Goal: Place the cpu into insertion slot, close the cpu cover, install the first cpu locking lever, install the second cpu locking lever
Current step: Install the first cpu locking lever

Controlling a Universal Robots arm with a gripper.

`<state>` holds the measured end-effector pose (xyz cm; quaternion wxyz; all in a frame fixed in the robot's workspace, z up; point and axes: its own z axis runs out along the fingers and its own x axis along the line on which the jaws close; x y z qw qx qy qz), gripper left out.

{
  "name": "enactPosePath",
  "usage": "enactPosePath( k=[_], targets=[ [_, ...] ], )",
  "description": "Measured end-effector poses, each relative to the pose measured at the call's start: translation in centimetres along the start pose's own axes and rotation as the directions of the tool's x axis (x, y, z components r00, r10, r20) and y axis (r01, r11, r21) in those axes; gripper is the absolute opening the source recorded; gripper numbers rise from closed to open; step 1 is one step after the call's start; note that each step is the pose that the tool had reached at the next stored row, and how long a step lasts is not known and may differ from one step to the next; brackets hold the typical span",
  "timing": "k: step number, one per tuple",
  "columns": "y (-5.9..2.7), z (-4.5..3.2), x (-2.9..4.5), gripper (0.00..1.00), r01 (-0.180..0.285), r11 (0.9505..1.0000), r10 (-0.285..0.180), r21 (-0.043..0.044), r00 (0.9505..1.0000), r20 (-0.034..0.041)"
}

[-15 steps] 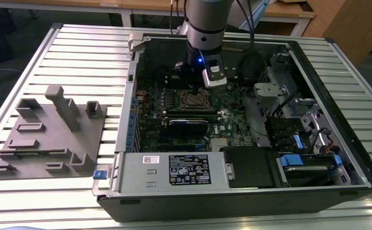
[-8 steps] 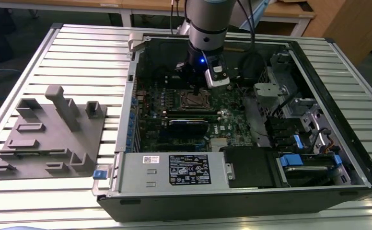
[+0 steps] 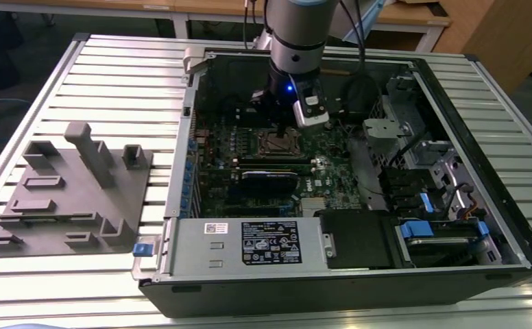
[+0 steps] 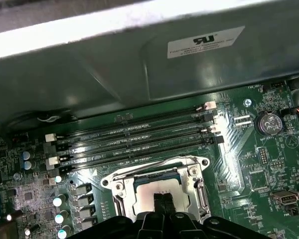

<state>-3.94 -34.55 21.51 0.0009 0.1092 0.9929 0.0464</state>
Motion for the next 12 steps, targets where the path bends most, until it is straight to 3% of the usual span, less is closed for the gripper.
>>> enactPosePath(
  k=[12],
  targets=[
    [-0.18,-0.06,0.01,0.11,0.000,1.0000,0.000,0.0002,1.0000,0.0000]
  ],
)
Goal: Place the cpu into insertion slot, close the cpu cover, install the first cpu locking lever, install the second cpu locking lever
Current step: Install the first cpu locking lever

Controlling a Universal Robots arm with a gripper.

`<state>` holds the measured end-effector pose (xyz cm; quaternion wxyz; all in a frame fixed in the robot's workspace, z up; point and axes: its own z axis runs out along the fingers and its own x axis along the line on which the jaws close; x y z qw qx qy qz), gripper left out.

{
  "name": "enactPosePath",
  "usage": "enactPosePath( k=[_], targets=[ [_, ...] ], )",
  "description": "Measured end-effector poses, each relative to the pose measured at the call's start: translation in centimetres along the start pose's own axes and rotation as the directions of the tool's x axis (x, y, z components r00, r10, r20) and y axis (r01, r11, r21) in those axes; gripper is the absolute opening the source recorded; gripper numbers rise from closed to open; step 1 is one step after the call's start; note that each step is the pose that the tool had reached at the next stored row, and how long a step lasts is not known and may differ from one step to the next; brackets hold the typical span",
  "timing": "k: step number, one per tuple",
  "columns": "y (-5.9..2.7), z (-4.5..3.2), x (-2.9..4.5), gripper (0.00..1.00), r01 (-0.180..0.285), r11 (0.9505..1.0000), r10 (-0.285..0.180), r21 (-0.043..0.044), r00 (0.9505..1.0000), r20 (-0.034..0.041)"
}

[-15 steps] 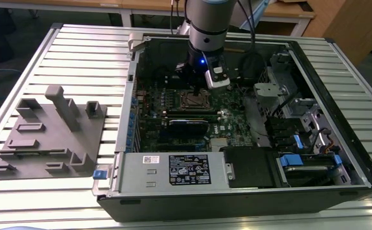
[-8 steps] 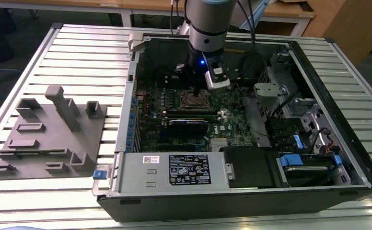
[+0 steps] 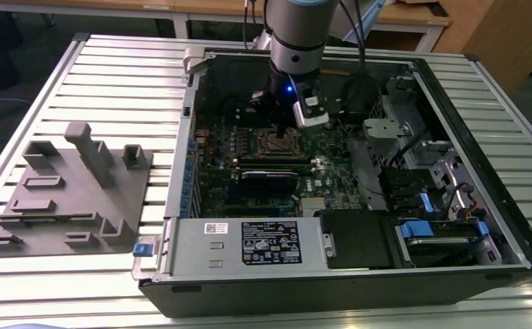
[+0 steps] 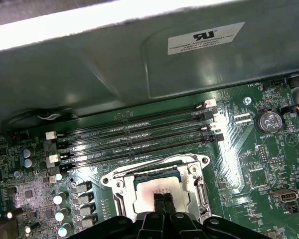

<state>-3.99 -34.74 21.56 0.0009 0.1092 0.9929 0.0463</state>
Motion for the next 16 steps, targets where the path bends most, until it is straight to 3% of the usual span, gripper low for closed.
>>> enactPosePath(
  k=[1,5,16],
  targets=[
    [0.00,-0.01,0.00,0.11,0.000,1.0000,0.000,0.0008,1.0000,0.0002],
    [0.00,-0.02,0.00,0.11,0.000,0.9998,0.000,0.0193,1.0000,0.0044],
    [-0.02,-0.01,-0.01,0.11,0.013,0.9997,-0.013,0.0219,0.9999,0.0037]
  ],
)
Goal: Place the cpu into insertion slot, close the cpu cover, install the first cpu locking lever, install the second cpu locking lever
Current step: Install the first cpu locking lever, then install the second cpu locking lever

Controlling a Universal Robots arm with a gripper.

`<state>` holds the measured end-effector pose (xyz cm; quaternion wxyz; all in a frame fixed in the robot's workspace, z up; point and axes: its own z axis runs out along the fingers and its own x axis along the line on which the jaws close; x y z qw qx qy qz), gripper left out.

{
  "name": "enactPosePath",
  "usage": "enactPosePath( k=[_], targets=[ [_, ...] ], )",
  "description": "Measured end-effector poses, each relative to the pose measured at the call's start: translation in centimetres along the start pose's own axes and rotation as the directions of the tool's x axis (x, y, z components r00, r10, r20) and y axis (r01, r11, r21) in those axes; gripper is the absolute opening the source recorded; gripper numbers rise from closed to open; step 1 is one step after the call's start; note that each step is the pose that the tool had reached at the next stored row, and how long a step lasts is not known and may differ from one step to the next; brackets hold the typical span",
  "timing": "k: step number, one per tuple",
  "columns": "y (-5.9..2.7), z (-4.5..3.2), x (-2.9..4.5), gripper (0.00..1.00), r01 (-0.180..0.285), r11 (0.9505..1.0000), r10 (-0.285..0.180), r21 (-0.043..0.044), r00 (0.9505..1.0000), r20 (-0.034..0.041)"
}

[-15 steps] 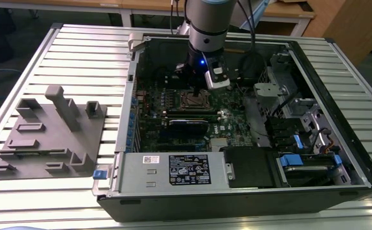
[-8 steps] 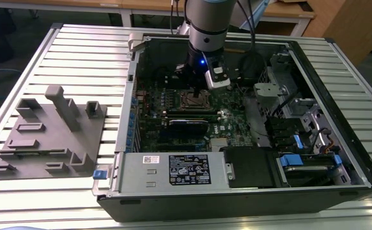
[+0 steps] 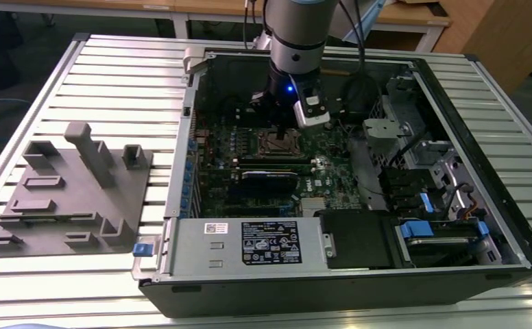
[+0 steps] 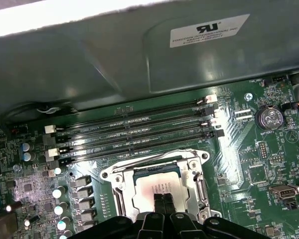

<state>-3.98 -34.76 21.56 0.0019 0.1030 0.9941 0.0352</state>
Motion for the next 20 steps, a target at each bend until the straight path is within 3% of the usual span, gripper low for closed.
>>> enactPosePath(
  k=[3,9,20],
  targets=[
    [0.00,0.00,0.00,0.11,0.012,0.9999,-0.012,-0.0004,0.9999,-0.0007],
    [0.00,0.01,0.00,0.11,0.080,0.9968,-0.080,-0.0003,0.9968,-0.0052],
    [0.02,-0.16,0.00,0.11,0.082,0.9967,-0.082,-0.0005,0.9966,-0.0053]
  ],
)
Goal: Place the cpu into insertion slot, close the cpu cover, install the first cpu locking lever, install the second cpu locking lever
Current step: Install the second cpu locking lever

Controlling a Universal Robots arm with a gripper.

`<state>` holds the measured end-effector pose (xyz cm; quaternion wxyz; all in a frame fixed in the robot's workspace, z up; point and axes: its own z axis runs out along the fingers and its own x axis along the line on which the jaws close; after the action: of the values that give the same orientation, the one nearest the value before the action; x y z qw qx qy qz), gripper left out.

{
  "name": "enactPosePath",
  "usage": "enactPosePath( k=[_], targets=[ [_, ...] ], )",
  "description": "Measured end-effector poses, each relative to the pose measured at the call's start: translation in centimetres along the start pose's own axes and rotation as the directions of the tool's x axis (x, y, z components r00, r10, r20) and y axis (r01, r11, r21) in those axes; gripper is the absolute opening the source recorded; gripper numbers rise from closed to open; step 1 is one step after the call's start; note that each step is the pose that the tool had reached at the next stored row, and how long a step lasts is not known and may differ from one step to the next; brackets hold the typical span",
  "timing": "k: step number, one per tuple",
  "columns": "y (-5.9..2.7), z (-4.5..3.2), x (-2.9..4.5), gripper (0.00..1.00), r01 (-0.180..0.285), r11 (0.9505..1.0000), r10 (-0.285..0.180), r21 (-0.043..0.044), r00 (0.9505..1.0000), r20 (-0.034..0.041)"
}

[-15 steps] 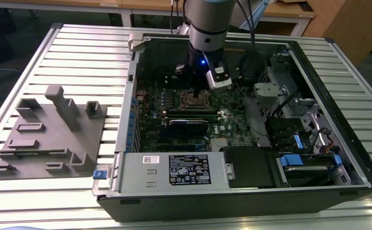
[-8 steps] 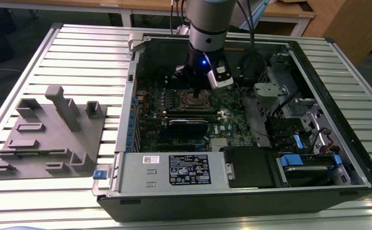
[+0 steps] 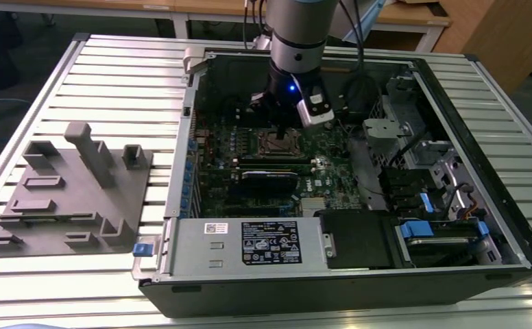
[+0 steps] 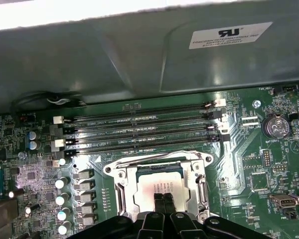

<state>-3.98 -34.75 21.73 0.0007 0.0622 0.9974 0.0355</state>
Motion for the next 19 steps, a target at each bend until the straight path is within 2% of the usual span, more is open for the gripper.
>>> enactPosePath(
  k=[13,19],
  targets=[
    [0.03,-0.46,0.00,0.11,0.000,1.0000,0.000,0.0002,1.0000,-0.0001],
    [0.06,-0.92,0.00,0.11,0.000,1.0000,0.000,0.0001,1.0000,-0.0001]
  ],
)
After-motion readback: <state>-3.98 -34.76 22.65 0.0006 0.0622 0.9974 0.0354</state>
